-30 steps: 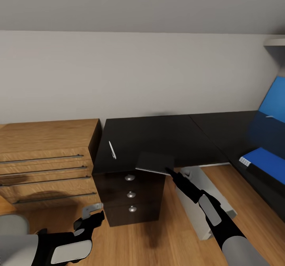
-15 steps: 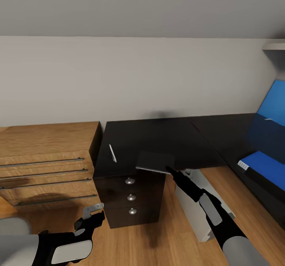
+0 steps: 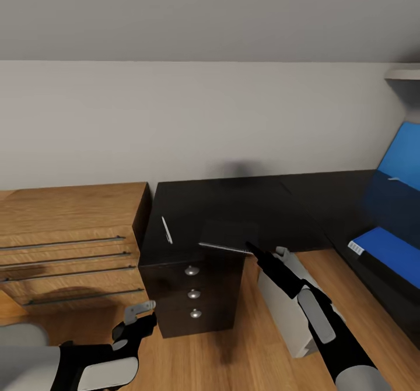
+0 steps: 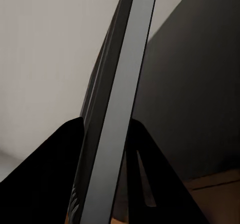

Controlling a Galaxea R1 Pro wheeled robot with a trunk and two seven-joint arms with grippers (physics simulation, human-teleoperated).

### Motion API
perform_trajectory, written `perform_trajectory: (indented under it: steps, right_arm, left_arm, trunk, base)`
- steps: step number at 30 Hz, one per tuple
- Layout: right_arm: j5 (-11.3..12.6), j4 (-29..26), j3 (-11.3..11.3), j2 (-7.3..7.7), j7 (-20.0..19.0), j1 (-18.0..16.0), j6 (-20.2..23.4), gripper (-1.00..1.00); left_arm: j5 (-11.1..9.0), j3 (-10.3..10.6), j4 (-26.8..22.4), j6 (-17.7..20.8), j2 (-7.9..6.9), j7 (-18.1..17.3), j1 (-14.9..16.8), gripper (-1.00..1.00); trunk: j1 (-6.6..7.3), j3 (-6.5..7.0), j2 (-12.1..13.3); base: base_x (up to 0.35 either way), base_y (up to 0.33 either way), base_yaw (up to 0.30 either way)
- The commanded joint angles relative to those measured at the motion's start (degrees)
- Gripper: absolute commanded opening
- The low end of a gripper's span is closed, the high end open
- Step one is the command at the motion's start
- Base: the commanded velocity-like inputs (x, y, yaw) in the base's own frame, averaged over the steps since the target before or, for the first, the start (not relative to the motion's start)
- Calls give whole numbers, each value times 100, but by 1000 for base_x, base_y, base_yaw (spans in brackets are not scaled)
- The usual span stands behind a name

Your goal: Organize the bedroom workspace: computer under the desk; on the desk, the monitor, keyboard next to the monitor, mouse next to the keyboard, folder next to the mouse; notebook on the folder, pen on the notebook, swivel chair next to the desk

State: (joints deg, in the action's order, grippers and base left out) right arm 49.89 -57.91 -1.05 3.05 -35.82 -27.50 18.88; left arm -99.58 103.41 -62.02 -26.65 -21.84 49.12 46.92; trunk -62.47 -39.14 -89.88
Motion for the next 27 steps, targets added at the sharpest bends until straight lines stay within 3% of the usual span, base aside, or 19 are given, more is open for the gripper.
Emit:
perform_trajectory:
  steps: [1, 3, 5, 7, 9, 11, 16, 17, 19, 22, 27]
  right_arm:
    - [55, -51, -5, 7, 52, 14, 42, -100]
    - [57, -90, -4, 17, 107, 24, 44, -100]
    - [60, -164, 0, 42, 195, 33, 45, -100]
    - [62, -428, 106, 79, 503, 41, 50, -100]
    - [63, -573, 215, 83, 689, 41, 63, -100]
    - [79, -978, 553, 79, 1215, 42, 264, -100]
    - [186, -1385, 812, 75, 1702, 42, 675, -100]
    - [470, -1685, 1296, 79, 2309, 43, 882, -100]
    - [592, -1731, 1488, 77, 2479, 43, 908, -100]
    - [819, -1752, 1865, 79, 2741, 43, 934, -100]
    - [852, -1685, 1944, 94, 2760, 49, 968, -100]
  left_arm:
    - [-17, 70, -17, -101, 4, 15, 10, 100]
    - [-14, 161, -25, -196, 25, 19, 10, 100]
    - [-21, 417, -30, -343, 95, 25, 10, 100]
    - [-39, 1012, -30, -585, 209, 34, 10, 100]
    - [-62, 1205, -40, -706, 238, 38, 10, 100]
    - [-147, 1596, -99, -1109, 286, 49, 10, 100]
    - [-331, 1886, -119, -1266, 299, 41, 10, 100]
    - [-686, 2139, -120, -1310, 323, 6, 10, 100]
    - [-801, 2230, -111, -1315, 346, 1, 10, 100]
    - [-1147, 2476, 13, -1323, 398, -8, 10, 100]
    - [-1277, 2539, 89, -1325, 411, -14, 10, 100]
  trunk:
    - [23, 13, 39]
    - [67, 49, 119]
    - [111, 85, 199]
    - [155, 121, 279]
    - [198, 157, 359]
    - [242, 192, 440]
    - [352, 282, 640]
    - [374, 300, 680]
    - [418, 336, 760]
    - [484, 390, 881]
    - [594, 480, 1081]
  base:
    - [0, 0, 0]
    - [0, 0, 0]
    - [0, 0, 0]
    - [0, 0, 0]
    - [0, 0, 0]
    - [0, 0, 0]
    - [0, 0, 0]
    - [0, 0, 0]
    - [0, 0, 0]
    - [0, 0, 0]
    - [0, 0, 0]
